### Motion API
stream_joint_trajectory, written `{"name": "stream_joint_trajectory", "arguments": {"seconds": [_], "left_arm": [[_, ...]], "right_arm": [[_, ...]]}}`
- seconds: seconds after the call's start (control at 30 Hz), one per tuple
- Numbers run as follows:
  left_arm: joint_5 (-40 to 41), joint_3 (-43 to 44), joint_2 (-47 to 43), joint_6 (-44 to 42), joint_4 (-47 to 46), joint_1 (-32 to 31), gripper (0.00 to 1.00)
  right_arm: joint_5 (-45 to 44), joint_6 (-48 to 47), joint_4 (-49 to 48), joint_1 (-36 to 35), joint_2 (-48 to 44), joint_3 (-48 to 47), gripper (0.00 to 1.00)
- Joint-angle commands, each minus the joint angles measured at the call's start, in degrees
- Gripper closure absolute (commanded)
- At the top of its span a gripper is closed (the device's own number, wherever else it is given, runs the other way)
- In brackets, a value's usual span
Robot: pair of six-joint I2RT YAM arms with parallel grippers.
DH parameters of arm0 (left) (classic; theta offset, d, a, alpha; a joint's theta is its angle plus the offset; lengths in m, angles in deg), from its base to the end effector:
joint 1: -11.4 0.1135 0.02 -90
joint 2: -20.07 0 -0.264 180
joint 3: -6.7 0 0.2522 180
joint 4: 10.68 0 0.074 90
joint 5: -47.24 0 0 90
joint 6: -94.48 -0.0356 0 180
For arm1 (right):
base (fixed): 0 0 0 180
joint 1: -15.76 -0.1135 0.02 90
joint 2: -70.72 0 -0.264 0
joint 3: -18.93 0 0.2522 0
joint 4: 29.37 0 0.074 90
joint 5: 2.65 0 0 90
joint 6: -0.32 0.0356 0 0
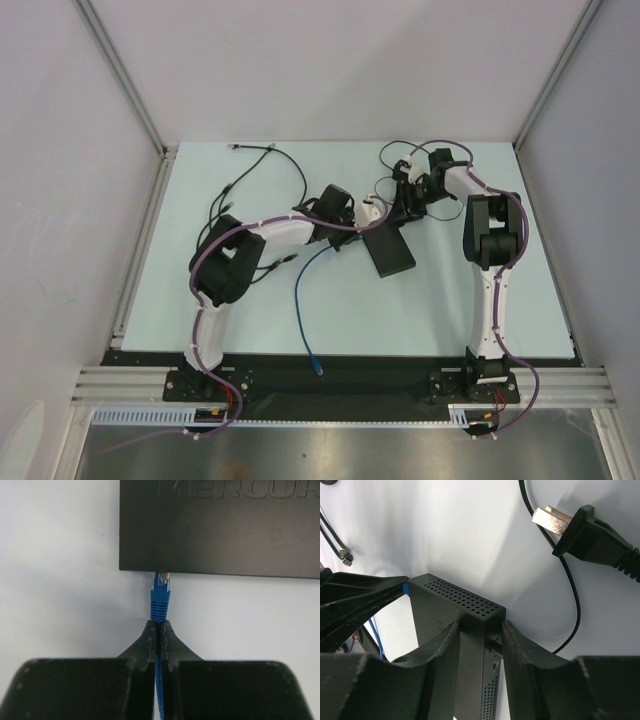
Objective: Insert the plug into the switch port
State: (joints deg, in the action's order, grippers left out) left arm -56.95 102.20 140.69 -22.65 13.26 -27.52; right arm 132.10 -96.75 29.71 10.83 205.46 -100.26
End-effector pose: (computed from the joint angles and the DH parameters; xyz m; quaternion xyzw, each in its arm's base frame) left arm 0.3477 -0.2920 0.1517 0.5429 0.7559 -0.1507 0.3333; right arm 0.4712 0.0658 0.1377 -0.1464 0.9061 0.3749 0.1307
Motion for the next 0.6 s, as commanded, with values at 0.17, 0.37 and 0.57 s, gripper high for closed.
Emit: {"name": "stream_joint_trajectory", "arguments": {"seconds": [0.17,0.37,0.57], "left_arm": [[-7.33,10.02,3.39,4.54,-9.73,-2.04,1.0],[-9.89,14.5,5.94,9.02,-11.48,-2.04,1.0],[-10.32,17.93,7.79,11.58,-13.16,-2.04,1.0]], "right_arm": [[4.73,3.9,3.12,-3.86,2.11,5.49,0.69],[7.01,9.52,-0.57,-5.0,1.41,9.0,0.7],[7.54,10.77,-2.51,-7.02,1.23,10.07,0.72]]}}
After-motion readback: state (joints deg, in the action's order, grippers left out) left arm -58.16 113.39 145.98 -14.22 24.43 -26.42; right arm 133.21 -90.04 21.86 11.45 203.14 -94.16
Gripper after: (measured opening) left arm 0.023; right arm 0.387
